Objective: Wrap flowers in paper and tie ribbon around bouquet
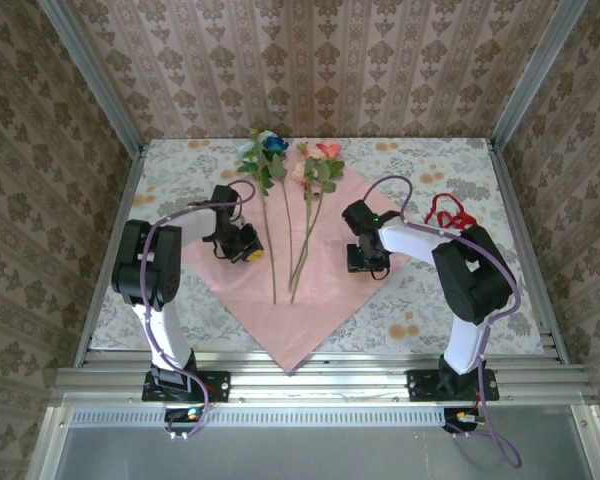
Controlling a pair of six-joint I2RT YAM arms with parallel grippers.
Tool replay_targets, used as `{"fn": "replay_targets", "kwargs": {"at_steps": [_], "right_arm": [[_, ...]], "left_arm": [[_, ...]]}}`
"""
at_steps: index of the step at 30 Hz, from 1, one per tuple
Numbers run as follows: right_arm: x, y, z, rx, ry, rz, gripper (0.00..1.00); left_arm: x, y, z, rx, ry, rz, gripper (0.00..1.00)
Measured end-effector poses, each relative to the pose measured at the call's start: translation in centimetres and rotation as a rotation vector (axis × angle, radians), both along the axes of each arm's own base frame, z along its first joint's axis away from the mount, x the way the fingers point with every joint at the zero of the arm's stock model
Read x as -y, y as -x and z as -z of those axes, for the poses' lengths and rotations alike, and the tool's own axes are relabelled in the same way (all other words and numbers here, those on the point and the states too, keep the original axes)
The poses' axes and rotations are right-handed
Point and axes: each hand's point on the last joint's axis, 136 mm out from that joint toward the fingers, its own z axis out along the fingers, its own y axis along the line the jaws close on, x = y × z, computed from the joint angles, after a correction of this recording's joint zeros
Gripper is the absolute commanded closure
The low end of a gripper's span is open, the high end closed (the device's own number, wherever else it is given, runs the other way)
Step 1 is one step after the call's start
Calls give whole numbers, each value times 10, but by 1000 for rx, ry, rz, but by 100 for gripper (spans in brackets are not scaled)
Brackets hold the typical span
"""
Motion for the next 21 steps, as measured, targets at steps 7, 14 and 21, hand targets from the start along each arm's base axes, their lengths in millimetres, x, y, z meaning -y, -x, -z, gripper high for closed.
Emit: {"fn": "replay_targets", "kwargs": {"at_steps": [7,14,21], "right_arm": [[21,1,-2,-30,-5,59,58],[24,-6,-4,-81,36,42,53],[20,-15,-19,-60,36,29,48]], "left_arm": [[38,-11,-1,15,35,39,89],[49,-14,-4,29,26,36,77],[17,-30,-21,66,-32,-42,61]]}}
